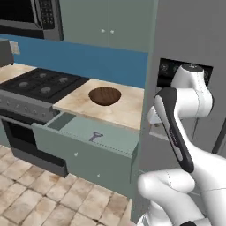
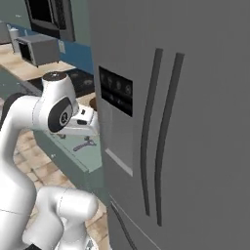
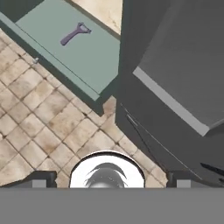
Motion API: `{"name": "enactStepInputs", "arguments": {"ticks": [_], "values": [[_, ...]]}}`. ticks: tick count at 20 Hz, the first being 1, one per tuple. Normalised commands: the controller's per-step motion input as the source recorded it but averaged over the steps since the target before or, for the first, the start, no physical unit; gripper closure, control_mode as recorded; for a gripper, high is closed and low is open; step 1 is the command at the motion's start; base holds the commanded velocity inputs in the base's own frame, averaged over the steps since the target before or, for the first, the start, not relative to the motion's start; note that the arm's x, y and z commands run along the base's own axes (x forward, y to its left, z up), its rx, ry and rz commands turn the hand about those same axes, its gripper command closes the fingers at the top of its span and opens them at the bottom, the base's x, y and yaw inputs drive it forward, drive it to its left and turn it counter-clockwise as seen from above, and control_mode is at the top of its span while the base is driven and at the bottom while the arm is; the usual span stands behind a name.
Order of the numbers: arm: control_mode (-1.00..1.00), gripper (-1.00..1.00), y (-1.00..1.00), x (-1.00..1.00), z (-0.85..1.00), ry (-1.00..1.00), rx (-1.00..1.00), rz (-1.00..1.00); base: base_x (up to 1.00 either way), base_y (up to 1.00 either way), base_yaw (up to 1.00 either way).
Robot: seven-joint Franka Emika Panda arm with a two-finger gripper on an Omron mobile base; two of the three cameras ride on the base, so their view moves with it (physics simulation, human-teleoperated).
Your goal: Pick the peeler from the drawer and place it on the counter.
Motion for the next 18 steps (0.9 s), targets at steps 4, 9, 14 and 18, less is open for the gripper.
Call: {"name": "enactStepInputs", "arguments": {"ticks": [4, 9, 14, 18], "values": [[1.0, -1.0, 0.0, 0.0, 0.0, 0.0, 0.0, 0.0, -0.32, -0.32, 0.51], [1.0, -1.0, 0.0, 0.0, 0.0, 0.0, 0.0, 0.0, -0.1, -0.01, 0.54], [1.0, -1.0, 0.0, 0.0, 0.0, 0.0, 0.0, 0.0, -0.07, -0.01, 0.52], [-1.0, -1.0, -0.03, -0.05, 0.0, 0.0, 0.0, 0.26, -0.03, -0.02, 0.11]]}}
